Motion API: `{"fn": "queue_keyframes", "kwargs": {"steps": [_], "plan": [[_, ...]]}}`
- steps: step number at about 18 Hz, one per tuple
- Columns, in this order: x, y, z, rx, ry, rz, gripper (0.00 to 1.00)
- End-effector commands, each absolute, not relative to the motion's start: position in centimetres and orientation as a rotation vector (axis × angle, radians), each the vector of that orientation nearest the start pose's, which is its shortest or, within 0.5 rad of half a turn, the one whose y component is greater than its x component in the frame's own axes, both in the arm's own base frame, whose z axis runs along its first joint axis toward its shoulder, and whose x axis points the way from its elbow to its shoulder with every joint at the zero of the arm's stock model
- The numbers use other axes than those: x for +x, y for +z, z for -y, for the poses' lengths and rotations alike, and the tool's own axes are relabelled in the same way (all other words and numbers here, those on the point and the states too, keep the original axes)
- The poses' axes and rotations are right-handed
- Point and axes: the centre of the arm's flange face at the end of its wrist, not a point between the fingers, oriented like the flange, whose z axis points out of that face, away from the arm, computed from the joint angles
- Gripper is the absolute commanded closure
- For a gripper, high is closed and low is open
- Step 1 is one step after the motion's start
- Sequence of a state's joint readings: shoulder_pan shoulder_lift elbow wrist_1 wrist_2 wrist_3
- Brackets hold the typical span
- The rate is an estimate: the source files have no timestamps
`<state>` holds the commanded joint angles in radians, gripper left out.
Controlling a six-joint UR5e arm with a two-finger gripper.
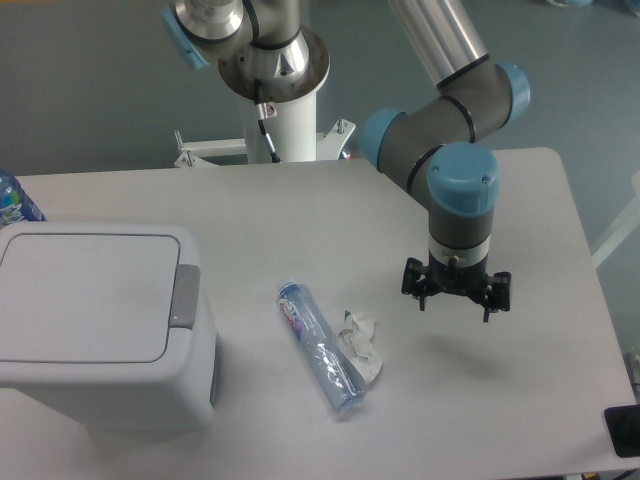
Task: Open the trash can
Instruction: 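Move the open gripper up and over toward the trash can lid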
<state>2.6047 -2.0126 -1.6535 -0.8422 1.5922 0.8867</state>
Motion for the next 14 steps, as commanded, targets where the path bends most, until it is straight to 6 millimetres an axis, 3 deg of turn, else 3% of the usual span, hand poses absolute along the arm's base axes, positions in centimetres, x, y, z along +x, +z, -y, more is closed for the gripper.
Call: {"fn": "queue_keyframes", "kwargs": {"steps": [2, 7, 10, 14], "plan": [[-48.0, 27.1, -43.9, -3.012, 0.260, 0.280, 0.00], [-48.9, 31.2, -46.3, -2.830, 0.214, 0.455, 0.00], [-46.8, 32.1, -48.1, -2.760, 0.119, 0.437, 0.00], [-41.9, 37.6, -50.8, -2.674, 0.137, 0.487, 0.00]]}}
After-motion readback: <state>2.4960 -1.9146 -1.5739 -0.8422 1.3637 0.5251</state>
